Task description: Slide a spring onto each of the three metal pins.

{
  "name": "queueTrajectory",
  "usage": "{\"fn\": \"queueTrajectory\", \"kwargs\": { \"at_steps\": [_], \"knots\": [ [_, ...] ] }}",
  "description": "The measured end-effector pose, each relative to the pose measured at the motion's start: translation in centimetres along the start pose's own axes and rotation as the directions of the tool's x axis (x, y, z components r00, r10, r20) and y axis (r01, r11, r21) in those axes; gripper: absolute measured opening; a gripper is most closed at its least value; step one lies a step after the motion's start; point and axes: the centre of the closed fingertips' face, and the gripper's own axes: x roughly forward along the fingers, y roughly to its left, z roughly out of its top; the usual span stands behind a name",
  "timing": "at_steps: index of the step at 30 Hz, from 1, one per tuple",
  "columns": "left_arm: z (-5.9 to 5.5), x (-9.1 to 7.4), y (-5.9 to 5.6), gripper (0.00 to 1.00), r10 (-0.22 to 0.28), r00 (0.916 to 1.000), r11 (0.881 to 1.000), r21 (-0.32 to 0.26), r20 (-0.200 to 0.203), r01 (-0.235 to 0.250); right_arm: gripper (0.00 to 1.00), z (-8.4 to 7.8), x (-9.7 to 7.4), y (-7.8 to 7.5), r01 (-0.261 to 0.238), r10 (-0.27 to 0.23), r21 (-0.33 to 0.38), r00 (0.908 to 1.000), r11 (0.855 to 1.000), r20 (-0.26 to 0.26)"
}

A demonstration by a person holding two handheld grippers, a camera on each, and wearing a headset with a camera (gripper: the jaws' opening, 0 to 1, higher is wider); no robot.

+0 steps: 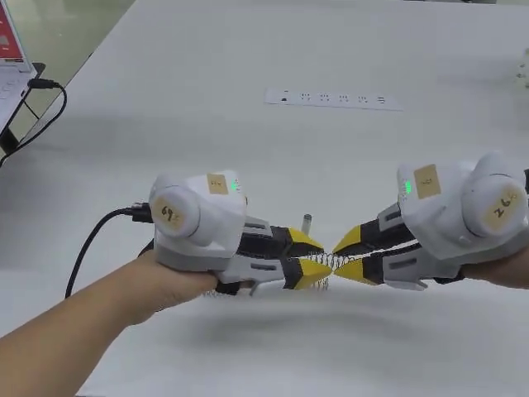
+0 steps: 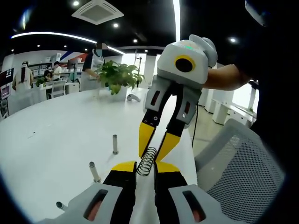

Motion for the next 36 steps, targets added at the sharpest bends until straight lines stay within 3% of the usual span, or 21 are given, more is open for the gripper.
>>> {"fn": "queueTrajectory", "kwargs": {
  "at_steps": [20,22,36],
  "knots": [
    [0.14,-0.16,-0.20,0.04,-0.008,0.9997,1.000,-0.012,0.023,0.008,0.08,0.10,-0.05,0.14,-0.004,0.004,-0.020,1.0000,1.000,0.008],
    [0.27,-0.08,-0.54,0.02,-0.027,0.9992,0.999,-0.022,0.029,0.027,0.08,-0.06,-0.09,0.06,0.003,-0.003,-0.032,1.0000,0.999,0.000],
    [0.38,0.11,-0.64,0.02,-0.027,0.9995,1.000,-0.016,0.019,0.027,0.09,-0.15,-0.26,0.27,-0.006,0.006,-0.021,0.9999,1.000,0.012]
  ]
}}
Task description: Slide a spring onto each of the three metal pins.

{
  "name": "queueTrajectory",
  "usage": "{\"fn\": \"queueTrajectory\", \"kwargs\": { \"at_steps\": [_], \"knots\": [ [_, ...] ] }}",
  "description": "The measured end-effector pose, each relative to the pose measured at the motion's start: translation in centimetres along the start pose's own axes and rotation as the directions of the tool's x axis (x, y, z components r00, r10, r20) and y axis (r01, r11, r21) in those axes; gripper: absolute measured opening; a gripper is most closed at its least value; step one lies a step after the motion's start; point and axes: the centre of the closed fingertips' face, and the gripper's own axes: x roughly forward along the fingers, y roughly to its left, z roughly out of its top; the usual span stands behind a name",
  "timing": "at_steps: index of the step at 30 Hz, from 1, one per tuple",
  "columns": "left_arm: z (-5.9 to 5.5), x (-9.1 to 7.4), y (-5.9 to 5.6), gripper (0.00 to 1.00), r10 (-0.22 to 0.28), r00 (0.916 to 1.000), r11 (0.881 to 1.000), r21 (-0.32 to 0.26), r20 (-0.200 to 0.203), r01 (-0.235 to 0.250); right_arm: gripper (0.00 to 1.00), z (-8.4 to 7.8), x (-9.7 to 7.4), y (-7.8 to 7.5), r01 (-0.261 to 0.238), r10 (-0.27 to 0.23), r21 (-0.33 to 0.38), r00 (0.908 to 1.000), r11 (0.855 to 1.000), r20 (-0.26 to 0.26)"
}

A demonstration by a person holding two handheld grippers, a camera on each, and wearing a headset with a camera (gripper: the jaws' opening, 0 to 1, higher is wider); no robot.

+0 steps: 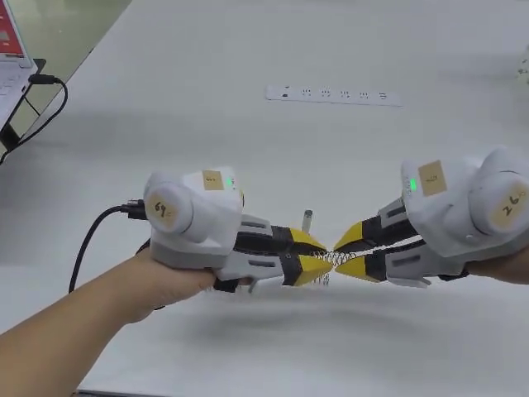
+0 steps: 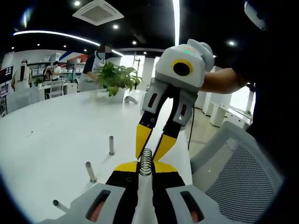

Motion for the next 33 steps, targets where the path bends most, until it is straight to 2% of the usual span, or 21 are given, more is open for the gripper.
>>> {"fn": "queueTrajectory", "kwargs": {
  "at_steps": [9,14,33],
  "knots": [
    [-0.2,-0.1,-0.2,0.02,-0.009,0.9999,1.000,-0.001,-0.010,0.009,0.09,-0.1,0.0,0.2,-0.010,0.010,-0.009,0.9999,1.000,-0.004],
    [-0.1,-0.4,-0.2,0.02,-0.010,0.9999,1.000,-0.005,-0.009,0.010,0.12,-0.8,-0.3,0.2,-0.009,0.009,0.004,0.9999,1.000,-0.013],
    [-0.2,-0.5,-0.8,0.02,-0.032,0.9994,0.999,-0.001,-0.013,0.032,0.08,-1.2,-0.5,0.6,-0.004,0.004,0.027,1.0000,1.000,0.005]
  ]
}}
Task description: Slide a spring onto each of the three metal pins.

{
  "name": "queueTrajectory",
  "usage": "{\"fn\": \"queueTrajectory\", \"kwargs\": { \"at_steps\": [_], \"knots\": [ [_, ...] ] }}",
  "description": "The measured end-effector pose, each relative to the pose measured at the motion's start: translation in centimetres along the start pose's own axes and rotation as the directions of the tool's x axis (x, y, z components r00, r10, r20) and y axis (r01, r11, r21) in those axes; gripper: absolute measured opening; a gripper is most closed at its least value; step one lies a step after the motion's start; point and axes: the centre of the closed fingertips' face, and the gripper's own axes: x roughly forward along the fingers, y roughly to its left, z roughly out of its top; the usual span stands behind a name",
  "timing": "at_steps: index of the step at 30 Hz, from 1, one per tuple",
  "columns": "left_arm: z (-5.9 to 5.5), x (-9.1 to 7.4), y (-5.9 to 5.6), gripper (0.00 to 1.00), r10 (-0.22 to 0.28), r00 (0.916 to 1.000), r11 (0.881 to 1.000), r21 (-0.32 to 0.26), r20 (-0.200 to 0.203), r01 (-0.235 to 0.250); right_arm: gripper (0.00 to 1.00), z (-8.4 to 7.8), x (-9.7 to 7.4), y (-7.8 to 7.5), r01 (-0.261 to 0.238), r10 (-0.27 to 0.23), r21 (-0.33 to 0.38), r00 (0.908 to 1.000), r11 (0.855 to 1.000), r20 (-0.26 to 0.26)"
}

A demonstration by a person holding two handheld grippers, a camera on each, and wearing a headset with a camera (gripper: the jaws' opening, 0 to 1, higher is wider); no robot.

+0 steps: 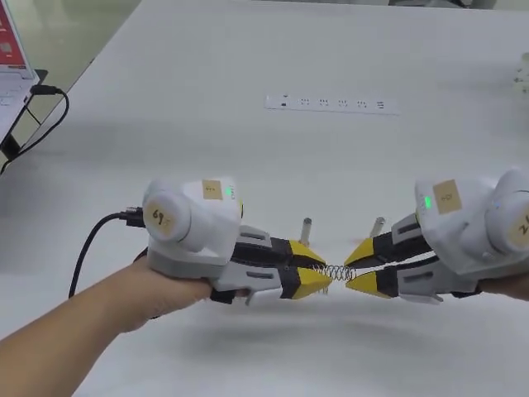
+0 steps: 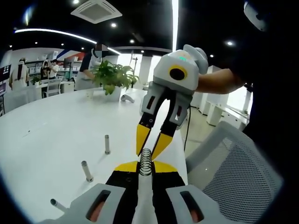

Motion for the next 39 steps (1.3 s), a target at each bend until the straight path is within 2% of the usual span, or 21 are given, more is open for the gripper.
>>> {"fn": "queueTrajectory", "kwargs": {
  "at_steps": [10,21,27,39],
  "knots": [
    [-0.6,0.0,0.0,0.02,-0.019,0.9998,0.999,0.029,-0.007,0.019,0.08,-0.1,0.4,0.2,0.009,-0.009,0.001,1.0000,1.000,-0.004],
    [-1.4,-0.7,0.5,0.02,-0.051,0.9987,0.999,-0.009,0.003,0.051,0.07,0.6,1.0,0.2,0.015,-0.014,0.019,0.9995,1.000,-0.028],
    [-1.5,-1.1,0.6,0.02,-0.066,0.9978,0.998,-0.017,0.005,0.066,0.07,1.2,1.0,0.1,0.009,-0.008,0.027,0.9992,1.000,-0.039],
    [-1.7,-1.3,0.8,0.02,-0.085,0.9964,0.996,-0.019,0.000,0.085,0.07,2.3,0.4,-0.2,0.006,-0.006,0.039,1.0000,0.999,0.000]
  ]
}}
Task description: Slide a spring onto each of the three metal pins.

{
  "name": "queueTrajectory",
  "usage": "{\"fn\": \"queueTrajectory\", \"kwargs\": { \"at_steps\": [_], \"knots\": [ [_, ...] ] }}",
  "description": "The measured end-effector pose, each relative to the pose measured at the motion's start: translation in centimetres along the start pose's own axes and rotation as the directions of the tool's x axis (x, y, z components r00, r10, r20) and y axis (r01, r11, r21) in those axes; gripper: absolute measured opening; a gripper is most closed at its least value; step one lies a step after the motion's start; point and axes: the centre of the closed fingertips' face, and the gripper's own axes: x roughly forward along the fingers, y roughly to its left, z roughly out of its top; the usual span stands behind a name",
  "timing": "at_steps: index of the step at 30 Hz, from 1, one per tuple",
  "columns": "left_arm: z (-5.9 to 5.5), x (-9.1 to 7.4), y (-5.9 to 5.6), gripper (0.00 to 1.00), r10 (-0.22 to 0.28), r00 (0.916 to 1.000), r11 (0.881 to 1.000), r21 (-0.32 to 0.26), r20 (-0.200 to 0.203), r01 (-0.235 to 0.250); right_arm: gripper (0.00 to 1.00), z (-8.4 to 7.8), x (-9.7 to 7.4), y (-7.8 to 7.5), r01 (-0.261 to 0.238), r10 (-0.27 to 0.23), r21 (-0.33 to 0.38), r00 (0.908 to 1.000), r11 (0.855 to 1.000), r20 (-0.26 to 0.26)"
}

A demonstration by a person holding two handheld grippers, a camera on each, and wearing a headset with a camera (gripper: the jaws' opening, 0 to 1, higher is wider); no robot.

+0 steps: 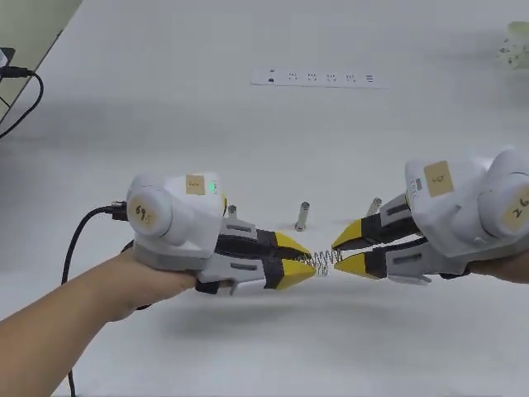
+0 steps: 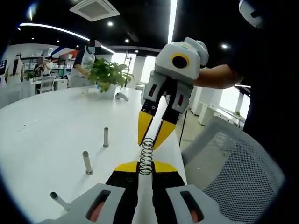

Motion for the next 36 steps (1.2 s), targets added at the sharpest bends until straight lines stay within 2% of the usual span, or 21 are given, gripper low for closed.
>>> {"fn": "queueTrajectory", "kwargs": {
  "at_steps": [4,15,28,32,36],
  "knots": [
    [-0.3,0.2,-0.2,0.02,-0.010,0.9999,1.000,0.008,-0.013,0.010,0.07,0.7,-0.3,0.1,-0.004,0.003,0.023,0.9994,1.000,0.034],
    [0.1,0.2,-0.4,0.02,-0.010,0.9999,1.000,0.022,-0.007,0.010,0.07,1.6,-0.8,0.4,-0.007,0.005,0.035,0.9978,0.999,0.066],
    [-0.2,-0.3,-0.4,0.02,0.001,0.9999,0.999,0.032,-0.016,0.000,0.07,2.9,-0.5,0.6,-0.016,0.006,0.075,0.9911,0.997,0.133],
    [-0.3,-0.2,-0.5,0.02,0.002,0.9998,0.999,0.036,-0.020,-0.001,0.07,3.2,-0.5,0.6,-0.017,0.007,0.076,0.9905,0.997,0.138],
    [0.0,0.0,-0.5,0.02,0.000,0.9999,0.999,0.040,-0.015,0.001,0.08,4.2,-0.6,0.4,-0.021,0.002,0.106,0.9836,0.994,0.181]
  ]
}}
